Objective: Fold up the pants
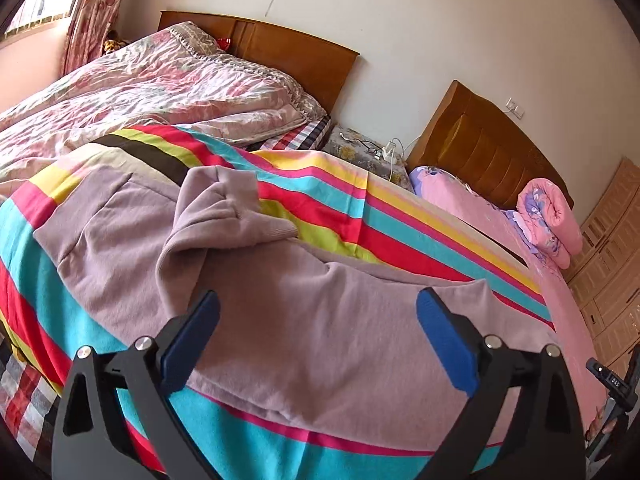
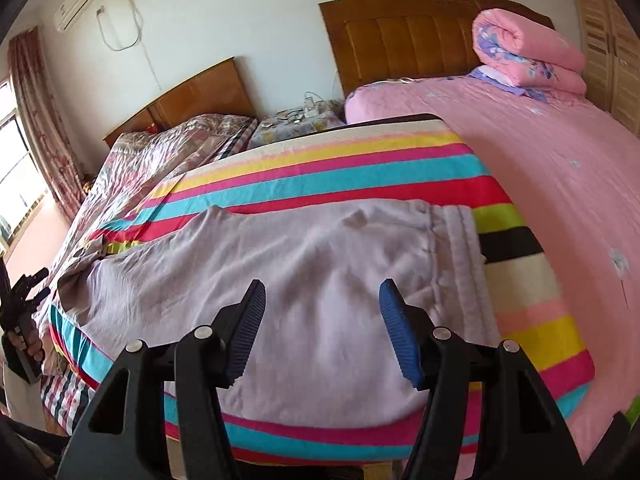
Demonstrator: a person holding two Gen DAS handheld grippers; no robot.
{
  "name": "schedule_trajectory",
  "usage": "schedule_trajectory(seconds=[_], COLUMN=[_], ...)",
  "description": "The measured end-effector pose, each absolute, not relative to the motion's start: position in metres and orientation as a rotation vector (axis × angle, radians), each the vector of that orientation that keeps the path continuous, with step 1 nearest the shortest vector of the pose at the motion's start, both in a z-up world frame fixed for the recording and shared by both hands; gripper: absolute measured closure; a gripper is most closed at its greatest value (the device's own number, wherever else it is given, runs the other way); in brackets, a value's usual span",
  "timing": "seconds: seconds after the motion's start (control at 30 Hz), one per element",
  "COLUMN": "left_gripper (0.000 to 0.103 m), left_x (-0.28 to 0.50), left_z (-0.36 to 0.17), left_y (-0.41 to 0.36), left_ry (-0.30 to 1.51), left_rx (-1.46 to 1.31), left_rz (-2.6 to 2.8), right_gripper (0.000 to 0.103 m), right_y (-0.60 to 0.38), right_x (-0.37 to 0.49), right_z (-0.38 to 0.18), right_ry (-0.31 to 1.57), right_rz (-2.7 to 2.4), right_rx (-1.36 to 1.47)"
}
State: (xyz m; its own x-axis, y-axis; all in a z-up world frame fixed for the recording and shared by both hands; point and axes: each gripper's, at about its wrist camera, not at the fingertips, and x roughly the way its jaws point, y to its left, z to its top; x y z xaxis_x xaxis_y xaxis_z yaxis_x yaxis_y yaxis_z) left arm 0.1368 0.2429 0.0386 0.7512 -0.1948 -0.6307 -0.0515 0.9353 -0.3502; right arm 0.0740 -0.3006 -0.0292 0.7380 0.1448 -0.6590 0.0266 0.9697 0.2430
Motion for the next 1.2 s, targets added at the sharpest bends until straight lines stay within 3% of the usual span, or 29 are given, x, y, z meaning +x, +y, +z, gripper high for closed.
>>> schedule_trajectory(seconds=[0.23, 0.43, 0.67, 0.8, 0.83, 1.03, 1.2], left_gripper=[0.006, 0.006, 0.007, 0.007, 0.007, 0.009, 0.009], left_x=[0.234, 0.297, 0.31, 0.315, 0.316, 0.319, 0.33], left_z=[0.021, -0.008, -0.037, -0.054, -0.053, -0.017, -0.031], left_y=[0.183, 0.18, 0.176, 0.17, 0.17, 0.186, 0.191], left_ry=[0.883, 1.05, 1.111, 1.141, 1.137, 1.002, 1.052], left_rx=[-0.223, -0.062, 0.053, 0.1, 0.106, 0.087, 0.122], left_rz=[-0.222, -0.336, -0.386, -0.388, -0.388, -0.318, -0.25], right_gripper=[0.051, 0.062, 0.068, 0.097, 0.098, 0.099, 0.096], right_y=[-0.119, -0.01, 0.017, 0.016, 0.017, -0.001, 0.012], right_x=[0.241, 0.306, 0.306, 0.295, 0.289, 0.291, 0.318], right_z=[-0.035, -0.069, -0.1, -0.098, -0.096, -0.055, -0.096], right_ry=[0.797, 0.87, 0.914, 0.849, 0.815, 0.635, 0.797], right_rz=[0.583, 0.856, 1.022, 1.0, 0.977, 0.821, 0.801], right_rx=[-0.113, -0.449, -0.603, -0.63, -0.66, -0.574, -0.564])
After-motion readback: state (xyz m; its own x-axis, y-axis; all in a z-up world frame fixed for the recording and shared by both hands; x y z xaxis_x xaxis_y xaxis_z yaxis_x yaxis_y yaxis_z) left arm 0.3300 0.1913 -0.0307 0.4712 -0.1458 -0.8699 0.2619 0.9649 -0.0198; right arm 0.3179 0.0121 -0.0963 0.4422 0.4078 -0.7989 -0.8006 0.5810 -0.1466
